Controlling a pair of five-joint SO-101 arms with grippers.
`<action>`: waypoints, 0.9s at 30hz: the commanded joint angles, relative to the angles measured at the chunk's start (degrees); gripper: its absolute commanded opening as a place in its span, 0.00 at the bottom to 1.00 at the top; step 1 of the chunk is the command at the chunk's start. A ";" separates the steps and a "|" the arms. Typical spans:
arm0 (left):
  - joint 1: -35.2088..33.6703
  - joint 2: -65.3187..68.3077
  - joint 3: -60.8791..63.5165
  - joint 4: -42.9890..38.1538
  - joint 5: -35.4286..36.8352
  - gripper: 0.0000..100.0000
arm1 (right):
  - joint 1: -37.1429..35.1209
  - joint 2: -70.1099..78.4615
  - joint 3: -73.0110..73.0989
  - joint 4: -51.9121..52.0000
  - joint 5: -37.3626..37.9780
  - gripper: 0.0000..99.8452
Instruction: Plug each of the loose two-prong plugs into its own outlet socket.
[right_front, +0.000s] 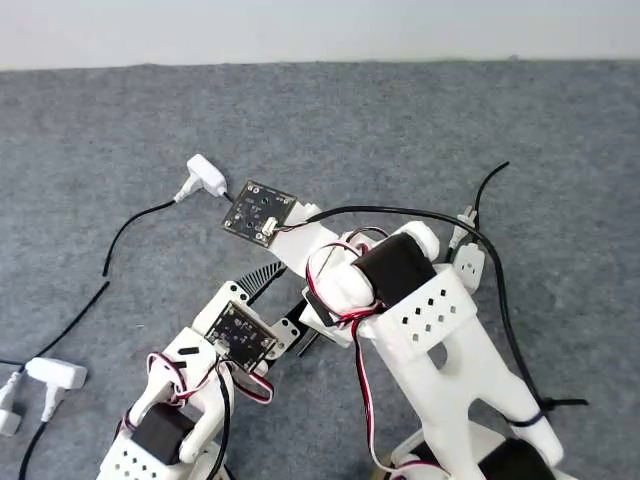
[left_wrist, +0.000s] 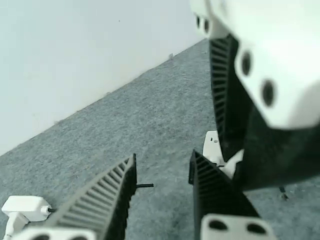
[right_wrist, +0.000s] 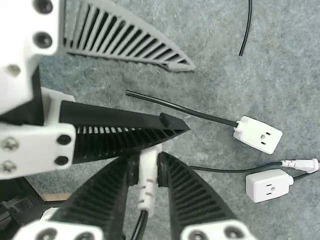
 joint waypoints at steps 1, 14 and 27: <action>1.93 -0.09 -0.75 0.26 0.44 0.19 | -0.75 -1.71 -3.78 2.07 -0.97 0.01; -8.35 -0.09 -2.95 -1.67 0.88 0.19 | 9.27 3.74 -4.22 1.89 2.20 0.01; -8.97 -0.09 -3.03 -1.76 0.97 0.19 | 32.31 30.64 -24.53 1.98 7.21 0.01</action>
